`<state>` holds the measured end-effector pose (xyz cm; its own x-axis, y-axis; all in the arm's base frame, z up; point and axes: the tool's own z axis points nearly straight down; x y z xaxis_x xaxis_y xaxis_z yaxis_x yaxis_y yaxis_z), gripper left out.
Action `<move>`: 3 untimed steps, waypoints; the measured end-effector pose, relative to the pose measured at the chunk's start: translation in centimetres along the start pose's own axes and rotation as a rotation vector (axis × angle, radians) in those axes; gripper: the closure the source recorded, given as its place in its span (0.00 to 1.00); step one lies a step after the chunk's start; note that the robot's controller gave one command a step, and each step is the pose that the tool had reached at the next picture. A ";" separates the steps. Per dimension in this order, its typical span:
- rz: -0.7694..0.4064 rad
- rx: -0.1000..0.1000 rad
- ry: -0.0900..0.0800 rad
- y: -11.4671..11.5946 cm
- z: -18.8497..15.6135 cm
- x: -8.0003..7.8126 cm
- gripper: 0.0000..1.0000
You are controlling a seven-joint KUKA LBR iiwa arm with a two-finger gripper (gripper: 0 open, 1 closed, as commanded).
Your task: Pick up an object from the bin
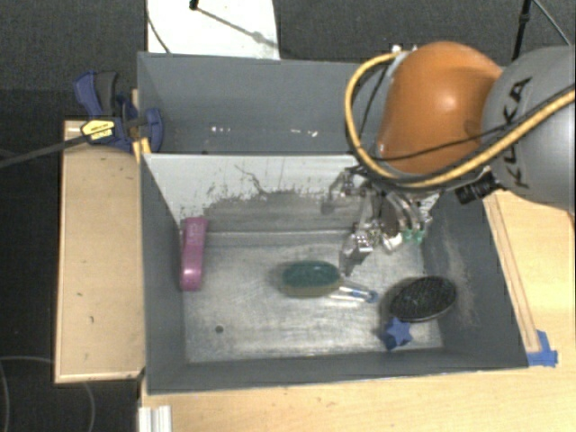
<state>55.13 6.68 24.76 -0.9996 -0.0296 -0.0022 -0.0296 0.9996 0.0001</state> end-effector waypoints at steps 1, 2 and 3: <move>0.264 -0.002 -0.013 -2.8 17.6 6.9 0.00; 0.101 -0.001 -0.007 0.7 17.4 5.3 0.00; 0.104 -0.003 -0.012 0.7 17.2 5.1 1.00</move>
Offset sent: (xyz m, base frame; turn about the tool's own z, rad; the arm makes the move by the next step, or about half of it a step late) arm -0.0708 -0.0301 -0.1776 0.2621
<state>50.02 7.21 7.54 -0.9971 0.0742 -0.0143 0.0742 0.9972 0.0039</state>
